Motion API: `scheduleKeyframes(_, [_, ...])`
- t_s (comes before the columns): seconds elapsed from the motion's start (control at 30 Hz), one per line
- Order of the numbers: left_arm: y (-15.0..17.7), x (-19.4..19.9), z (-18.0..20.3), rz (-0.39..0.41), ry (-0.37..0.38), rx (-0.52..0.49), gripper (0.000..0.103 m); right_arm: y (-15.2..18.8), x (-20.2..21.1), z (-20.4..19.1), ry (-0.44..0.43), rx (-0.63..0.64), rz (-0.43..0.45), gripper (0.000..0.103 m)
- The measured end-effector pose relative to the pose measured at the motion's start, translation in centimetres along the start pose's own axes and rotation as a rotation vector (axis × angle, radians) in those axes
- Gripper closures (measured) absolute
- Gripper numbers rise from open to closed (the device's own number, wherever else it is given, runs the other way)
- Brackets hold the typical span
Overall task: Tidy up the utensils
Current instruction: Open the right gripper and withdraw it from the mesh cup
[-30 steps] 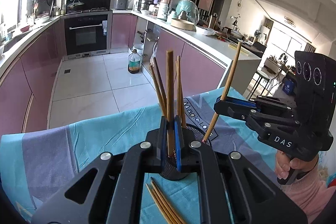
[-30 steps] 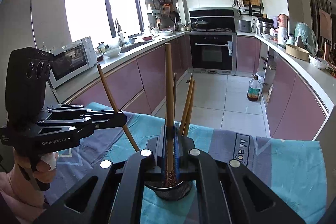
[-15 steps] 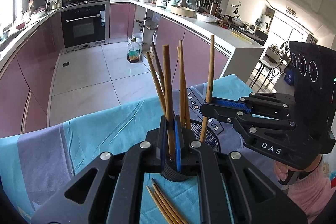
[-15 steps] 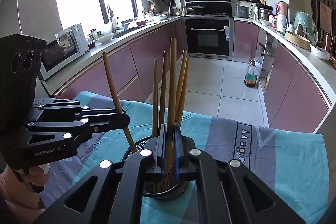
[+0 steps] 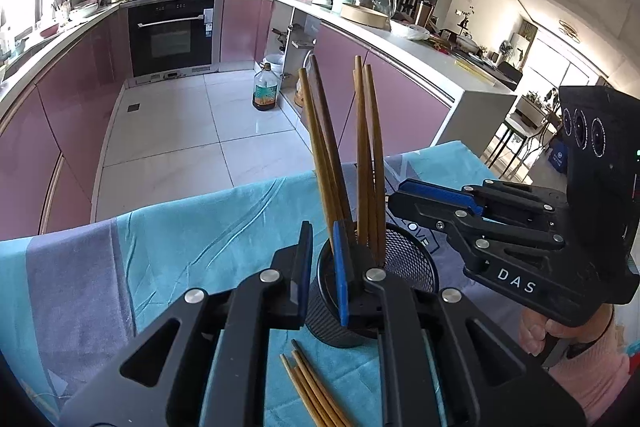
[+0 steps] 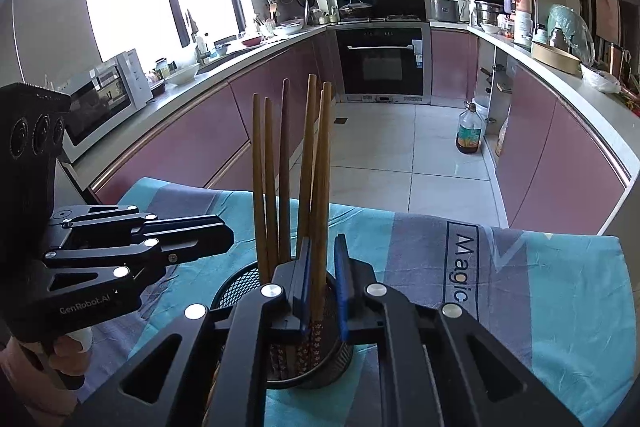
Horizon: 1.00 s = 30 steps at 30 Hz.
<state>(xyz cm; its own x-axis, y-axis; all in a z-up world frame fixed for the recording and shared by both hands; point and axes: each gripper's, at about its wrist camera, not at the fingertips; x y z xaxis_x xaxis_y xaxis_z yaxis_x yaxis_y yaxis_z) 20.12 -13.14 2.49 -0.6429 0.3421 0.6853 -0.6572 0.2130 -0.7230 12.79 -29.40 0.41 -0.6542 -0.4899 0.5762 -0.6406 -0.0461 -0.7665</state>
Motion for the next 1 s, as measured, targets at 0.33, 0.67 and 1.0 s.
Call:
scheduleKeyframes(0.33, [2.6, 4.1, -0.9, 0.112, -0.052, 0.022, 0.056, 1.6, 2.8, -1.9, -0.029, 0.035, 0.072, 0.071])
scheduleKeyframes(0.67, [8.5, 6.7, -2.8, 0.101, -0.154, 0.034, 0.036, 6.7, 3.5, -7.4, -0.162, 0.147, 0.006, 0.06])
scheduleKeyframes(1.0, [14.5, 5.3, -3.7, -0.004, -0.191, 0.04, 0.036, 13.1, -1.4, -8.8, -0.157, 0.105, -0.21, 0.06])
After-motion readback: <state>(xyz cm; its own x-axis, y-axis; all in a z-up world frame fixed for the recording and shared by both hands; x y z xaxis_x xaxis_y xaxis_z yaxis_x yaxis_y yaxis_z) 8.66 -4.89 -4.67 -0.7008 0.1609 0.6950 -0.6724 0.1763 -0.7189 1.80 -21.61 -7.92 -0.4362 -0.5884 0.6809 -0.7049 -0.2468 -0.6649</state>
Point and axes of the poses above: each gripper's, at about its wrist camera, not at the fingertips, and x roughly against the way its jaws point, z to its right, y to its underside, and after that the axes turned 10 degrees about -y, right-handed
